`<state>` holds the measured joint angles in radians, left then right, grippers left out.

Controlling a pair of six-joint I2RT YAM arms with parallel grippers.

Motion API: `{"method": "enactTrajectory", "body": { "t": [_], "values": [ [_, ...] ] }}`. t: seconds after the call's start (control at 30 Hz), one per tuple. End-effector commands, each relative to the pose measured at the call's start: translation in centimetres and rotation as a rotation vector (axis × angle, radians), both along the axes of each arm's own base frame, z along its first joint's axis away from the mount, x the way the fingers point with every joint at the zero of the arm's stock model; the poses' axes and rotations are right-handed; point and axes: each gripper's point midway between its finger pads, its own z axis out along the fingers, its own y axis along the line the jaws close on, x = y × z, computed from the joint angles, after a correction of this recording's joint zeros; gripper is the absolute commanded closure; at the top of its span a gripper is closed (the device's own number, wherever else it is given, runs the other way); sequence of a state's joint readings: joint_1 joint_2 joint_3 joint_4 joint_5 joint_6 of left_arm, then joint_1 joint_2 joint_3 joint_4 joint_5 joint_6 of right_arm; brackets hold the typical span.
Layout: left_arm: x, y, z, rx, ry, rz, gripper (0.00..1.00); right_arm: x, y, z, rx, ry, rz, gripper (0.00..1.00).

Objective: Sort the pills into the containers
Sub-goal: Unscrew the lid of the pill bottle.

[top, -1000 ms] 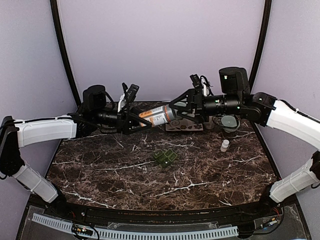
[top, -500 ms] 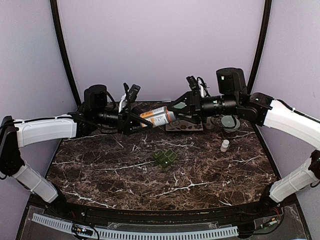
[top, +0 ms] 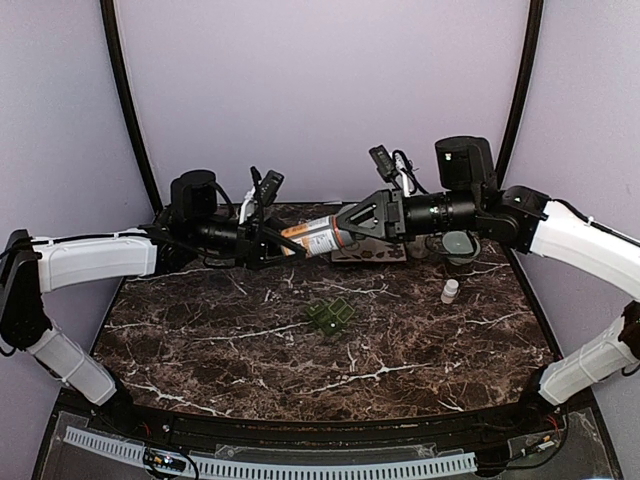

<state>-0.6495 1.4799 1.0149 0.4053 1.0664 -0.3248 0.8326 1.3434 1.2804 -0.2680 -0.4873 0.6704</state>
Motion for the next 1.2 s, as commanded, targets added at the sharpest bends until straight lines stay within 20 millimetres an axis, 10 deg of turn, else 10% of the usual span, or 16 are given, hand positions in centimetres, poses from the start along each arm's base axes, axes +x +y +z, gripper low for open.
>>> {"method": "enactTrajectory", "body": {
  "t": [0.0,0.37,0.77,1.17],
  "values": [
    [-1.2,-0.2,4.4,-0.098,-0.048,-0.082,1.00,-2.3,-0.8,0.3,-0.062,-0.299,0.114,1.00],
    [-2.4,-0.1,5.0,-0.092,0.034,-0.176,1.00,-2.8,-2.2,-1.6,-0.226,-0.706,0.091,1.00],
    [-2.3,-0.1,4.2,-0.074,0.033,-0.174,1.00,-2.0,-1.9,0.2,-0.221,-0.741,0.029,0.36],
    [-1.6,0.0,4.0,-0.069,-0.033,-0.097,1.00,-2.5,-3.0,4.8,-0.084,-0.628,-0.077,0.21]
  ]
}}
